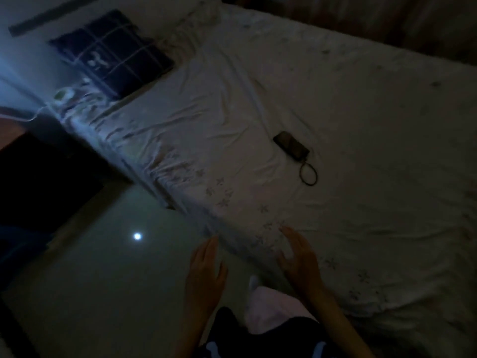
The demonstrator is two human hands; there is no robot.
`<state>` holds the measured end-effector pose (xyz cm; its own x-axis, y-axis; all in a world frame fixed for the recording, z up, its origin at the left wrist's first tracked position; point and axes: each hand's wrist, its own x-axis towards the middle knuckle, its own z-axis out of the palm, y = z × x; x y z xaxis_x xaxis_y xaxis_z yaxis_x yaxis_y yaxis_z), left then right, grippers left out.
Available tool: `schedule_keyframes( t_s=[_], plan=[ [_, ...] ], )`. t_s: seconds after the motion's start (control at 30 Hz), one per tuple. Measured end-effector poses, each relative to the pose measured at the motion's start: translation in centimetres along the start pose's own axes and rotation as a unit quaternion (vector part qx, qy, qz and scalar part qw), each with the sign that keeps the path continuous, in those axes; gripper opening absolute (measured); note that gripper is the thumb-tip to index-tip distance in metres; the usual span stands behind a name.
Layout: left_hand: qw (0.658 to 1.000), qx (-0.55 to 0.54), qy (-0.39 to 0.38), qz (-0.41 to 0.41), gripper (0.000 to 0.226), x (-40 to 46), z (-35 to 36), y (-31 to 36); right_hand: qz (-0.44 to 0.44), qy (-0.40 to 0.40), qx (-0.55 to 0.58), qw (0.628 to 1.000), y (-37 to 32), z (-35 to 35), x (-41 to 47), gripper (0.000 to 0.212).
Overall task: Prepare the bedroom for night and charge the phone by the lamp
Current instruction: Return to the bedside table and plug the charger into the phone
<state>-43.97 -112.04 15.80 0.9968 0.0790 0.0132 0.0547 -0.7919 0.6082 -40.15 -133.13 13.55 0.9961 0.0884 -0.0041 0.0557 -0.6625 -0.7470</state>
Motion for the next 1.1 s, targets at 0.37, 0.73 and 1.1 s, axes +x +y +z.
schedule_keyframes(
  t_s=[0.37,0.73,1.1],
  plan=[
    [0.988,-0.026,-0.091,0.120,0.051,20.1,3.0,1.8,0.129,0.090,0.003,0.988,1.6,-0.2,15.0,0.051],
    [0.951,0.008,-0.246,0.188,0.057,39.1,12.2,1.0,0.233,0.087,0.006,0.968,8.2,0.1,32.1,0.061],
    [0.921,0.120,-0.294,0.226,0.064,49.0,27.8,-3.3,0.272,0.031,-0.115,0.955,21.5,5.3,43.2,0.077]
  ],
)
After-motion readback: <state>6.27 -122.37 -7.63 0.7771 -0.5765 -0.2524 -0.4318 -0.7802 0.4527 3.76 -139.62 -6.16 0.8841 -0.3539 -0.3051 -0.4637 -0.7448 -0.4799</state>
